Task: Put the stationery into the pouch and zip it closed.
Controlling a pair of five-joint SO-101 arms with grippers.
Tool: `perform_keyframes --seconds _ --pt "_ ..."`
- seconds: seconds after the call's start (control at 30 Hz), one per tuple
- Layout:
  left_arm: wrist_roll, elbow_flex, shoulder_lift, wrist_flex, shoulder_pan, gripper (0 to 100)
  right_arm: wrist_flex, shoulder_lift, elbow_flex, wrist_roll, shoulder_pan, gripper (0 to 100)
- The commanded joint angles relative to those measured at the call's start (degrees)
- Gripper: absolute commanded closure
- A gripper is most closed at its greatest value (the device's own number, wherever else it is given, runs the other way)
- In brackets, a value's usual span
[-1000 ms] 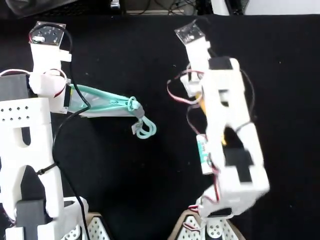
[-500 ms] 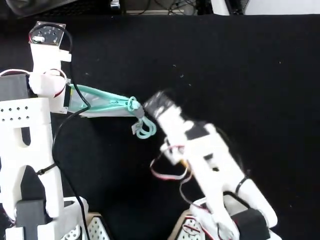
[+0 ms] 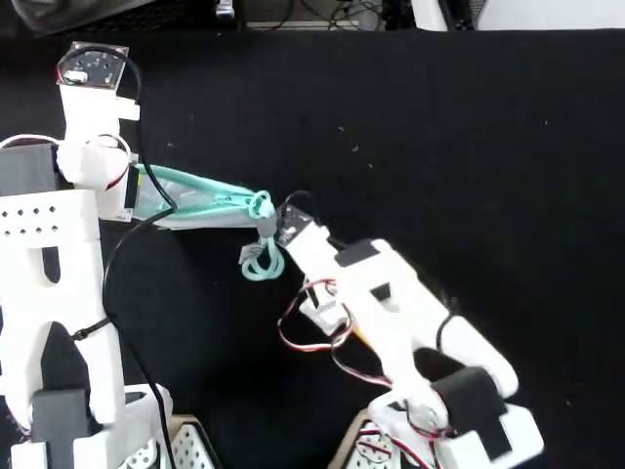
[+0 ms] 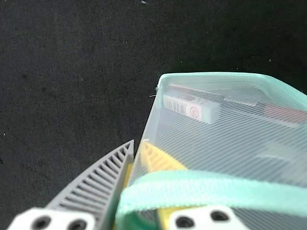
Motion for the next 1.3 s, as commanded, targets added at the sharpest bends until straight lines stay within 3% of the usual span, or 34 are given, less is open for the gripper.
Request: perform_keyframes --seconds 0.0,0.1,0.27,0.6,0.77,0.87,1.0,1.27 --pt "-0.1 0.1 0.9 0.4 -1.5 97 0.4 2.5 -2.2 0.0 -0.1 83.6" --pt "-0.1 0.1 0.9 0.4 -1.5 97 0.2 2.5 -2.2 0.0 0.2 99.5" --pt "-0.1 0.1 0.9 0.4 -1.5 97 0.7 -2.9 -1.4 0.1 0.4 98.7" --pt "-0.1 0.1 0.9 0.4 -1.2 97 19.4 -41.7 -6.5 0.4 2.4 98.6" --pt "-0.1 0.1 0.9 0.4 -1.2 97 21.2 -55.8 -15.6 0.0 4.1 98.6" --pt "-0.1 0.1 0.9 0.4 -1.2 97 17.1 -61.0 -19.5 -1.3 4.0 98.6" --pt "-0.1 0.1 0.9 0.4 -1.1 97 4.2 -65.9 -20.5 -8.3 2.5 98.5" --pt "-0.1 1.6 0.9 0.0 -1.1 97 -24.3 -67.8 -18.8 -10.7 -14.4 98.4"
